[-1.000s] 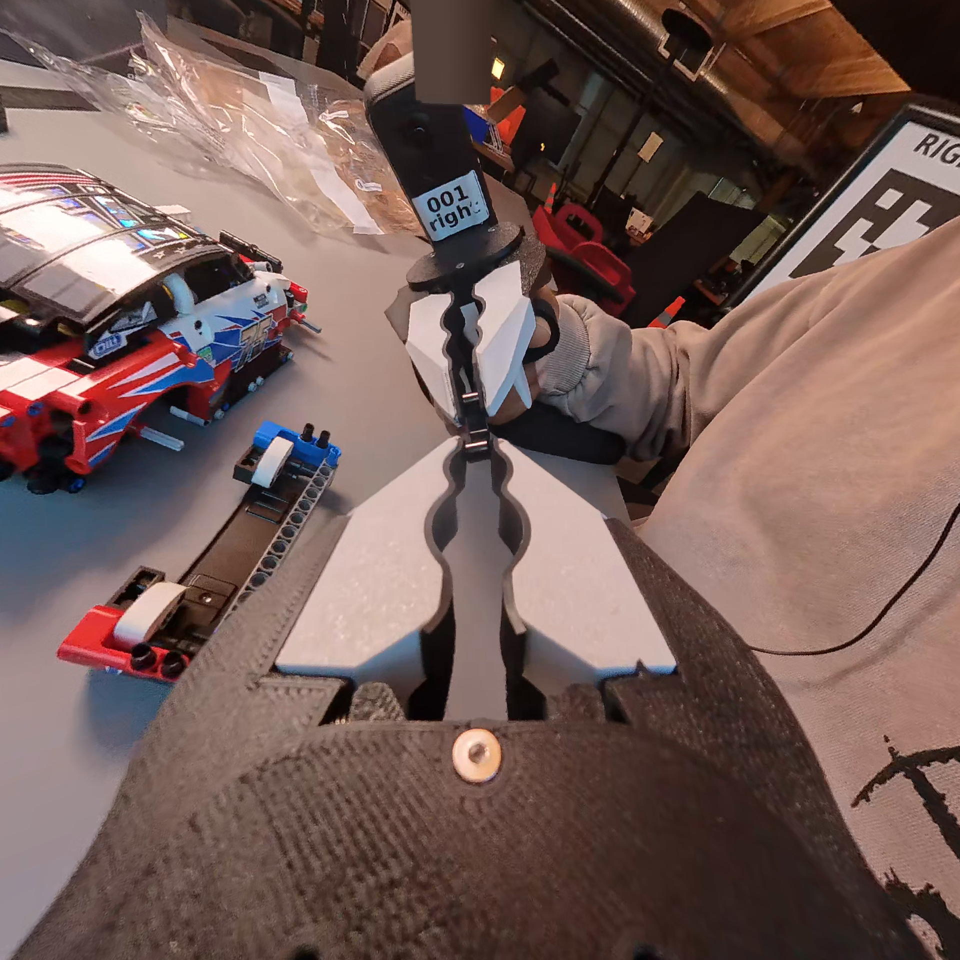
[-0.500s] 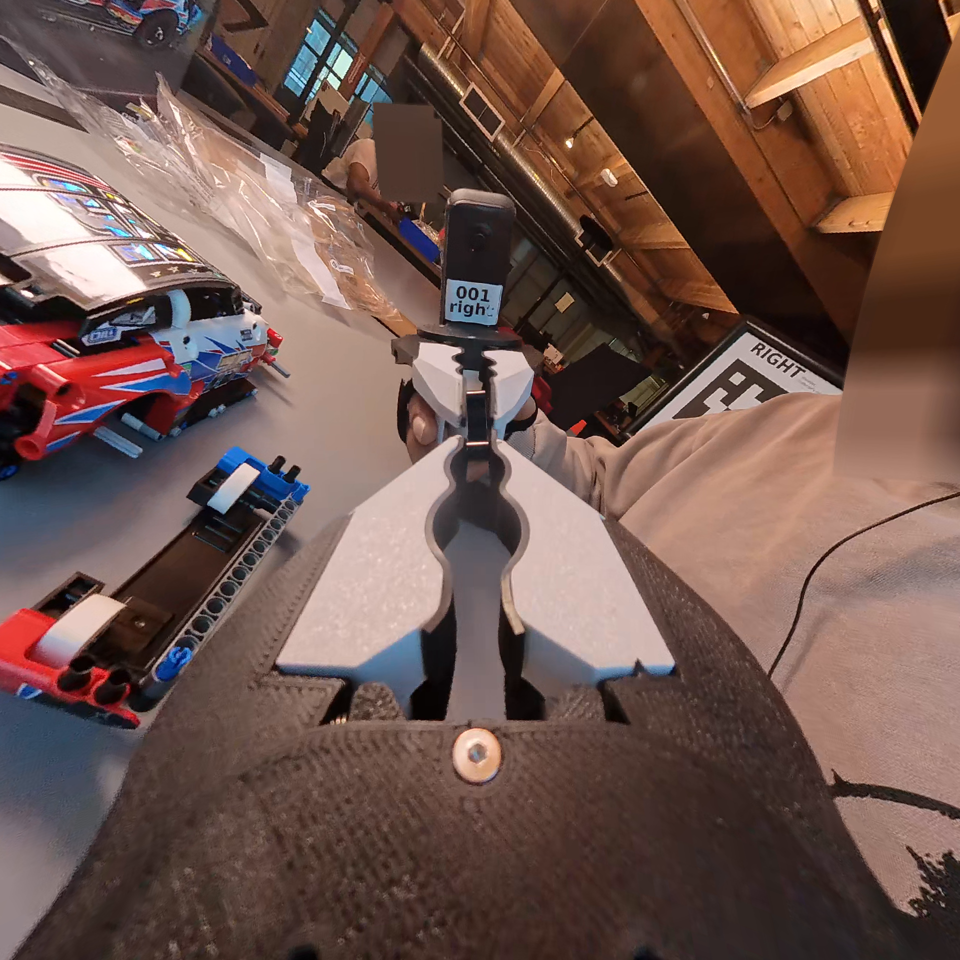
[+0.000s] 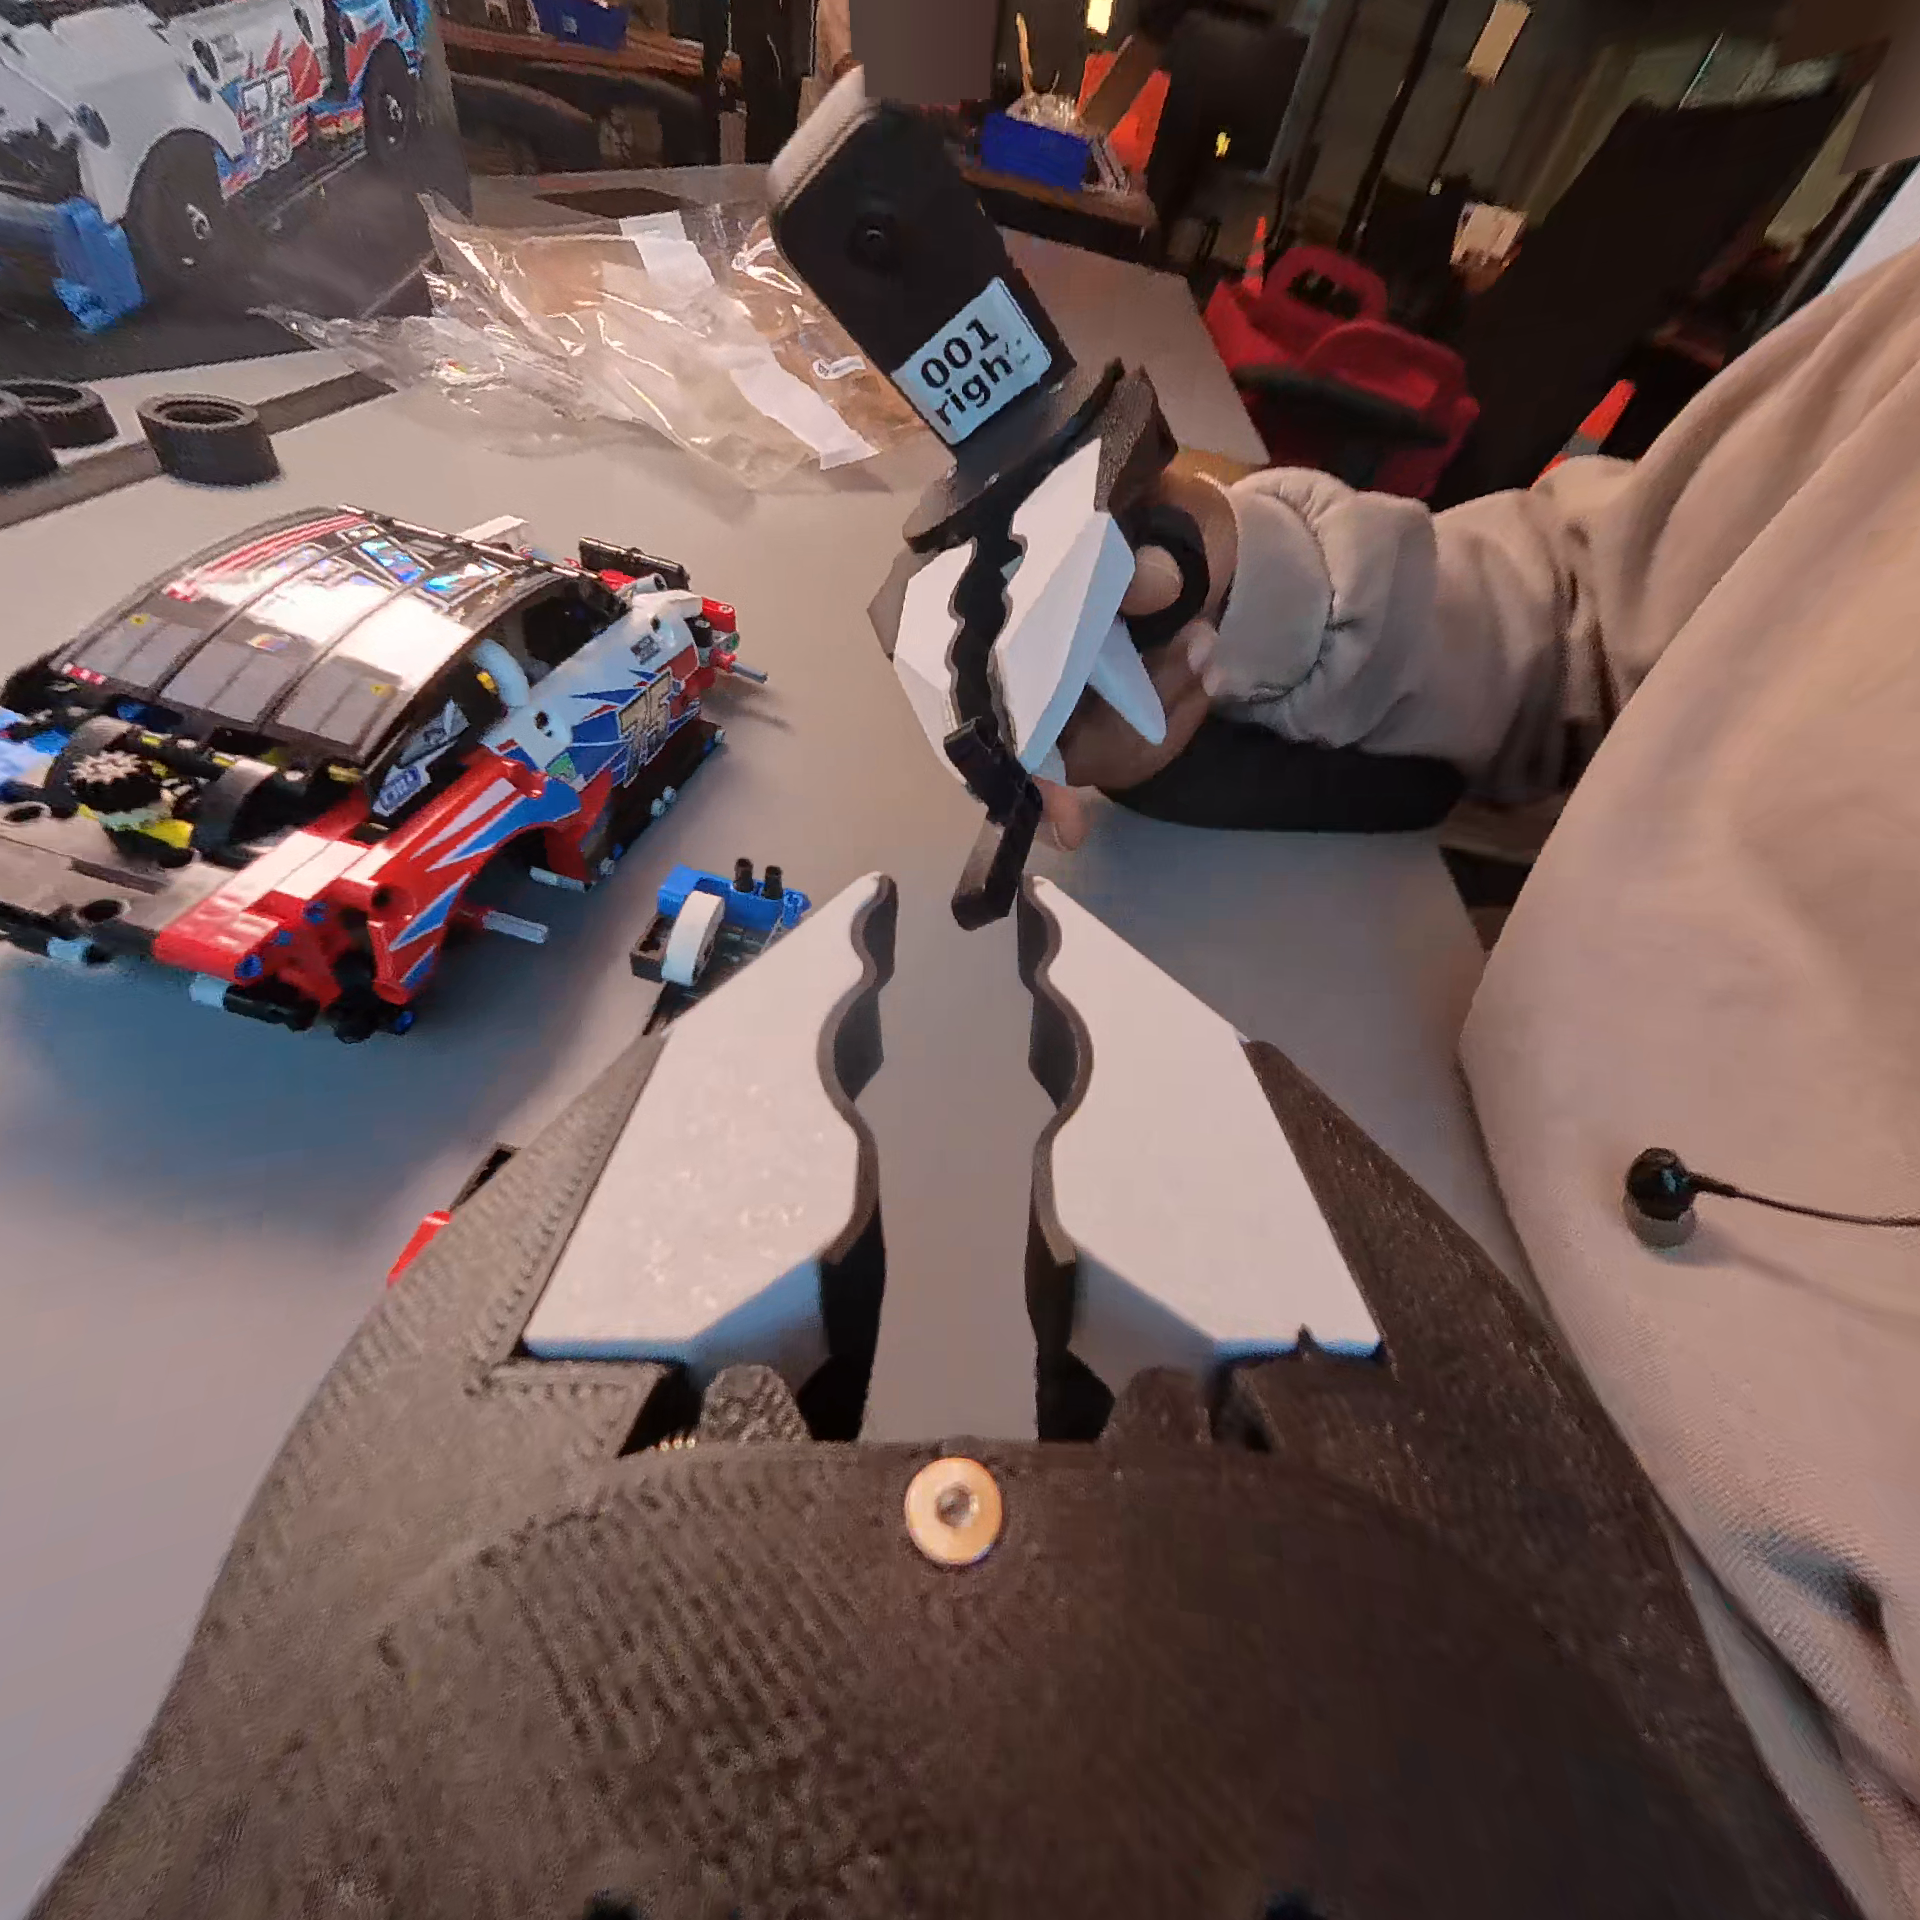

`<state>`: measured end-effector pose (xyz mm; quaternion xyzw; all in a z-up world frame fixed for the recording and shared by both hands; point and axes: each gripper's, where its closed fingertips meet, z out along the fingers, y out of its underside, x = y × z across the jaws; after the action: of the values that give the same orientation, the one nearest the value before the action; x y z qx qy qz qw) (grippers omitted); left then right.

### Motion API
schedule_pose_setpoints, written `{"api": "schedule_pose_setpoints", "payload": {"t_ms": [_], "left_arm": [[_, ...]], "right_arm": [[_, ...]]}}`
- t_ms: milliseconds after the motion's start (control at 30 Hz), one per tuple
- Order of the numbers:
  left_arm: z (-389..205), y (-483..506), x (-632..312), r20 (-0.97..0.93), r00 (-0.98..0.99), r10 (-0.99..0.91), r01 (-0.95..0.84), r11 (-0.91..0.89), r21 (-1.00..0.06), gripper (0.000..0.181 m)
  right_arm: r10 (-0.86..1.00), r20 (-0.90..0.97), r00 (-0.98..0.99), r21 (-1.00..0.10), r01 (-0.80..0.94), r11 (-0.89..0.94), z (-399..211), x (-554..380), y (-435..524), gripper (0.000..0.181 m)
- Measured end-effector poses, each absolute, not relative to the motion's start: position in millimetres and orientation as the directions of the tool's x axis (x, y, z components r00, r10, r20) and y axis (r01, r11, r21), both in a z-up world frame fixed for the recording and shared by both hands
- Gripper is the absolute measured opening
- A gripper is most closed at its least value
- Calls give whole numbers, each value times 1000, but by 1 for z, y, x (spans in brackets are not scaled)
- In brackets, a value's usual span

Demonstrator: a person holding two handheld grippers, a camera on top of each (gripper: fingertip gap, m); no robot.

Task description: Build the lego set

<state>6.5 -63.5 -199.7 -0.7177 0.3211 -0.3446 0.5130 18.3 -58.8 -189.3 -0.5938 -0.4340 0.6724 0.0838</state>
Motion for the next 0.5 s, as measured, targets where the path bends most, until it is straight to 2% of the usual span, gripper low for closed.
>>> {"api": "schedule_pose_setpoints", "payload": {"t_ms": [67,133,233,367,500], "left_arm": [[-204,-66,7,85,562,-823,-175,-219,-960,20],[-207,-69,10,33,546,-837,-227,-186,-956,9],[-211,-70,11,-14,538,-843,-279,-163,-947,9],[-207,-68,10,16,548,-837,-244,-178,-953,8],[-200,-67,8,129,533,-837,-137,-235,-962,8]], "right_arm": [[625,-734,-267,-672,424,-607,-194,18,-61,4],[615,-747,-254,-656,438,-615,-197,19,-61,4],[607,-756,-244,-644,442,-625,-198,19,-60,4],[605,-759,-242,-646,404,-648,-192,16,-56,5],[678,-690,-253,-719,346,-603,-186,14,-54,6]]}}
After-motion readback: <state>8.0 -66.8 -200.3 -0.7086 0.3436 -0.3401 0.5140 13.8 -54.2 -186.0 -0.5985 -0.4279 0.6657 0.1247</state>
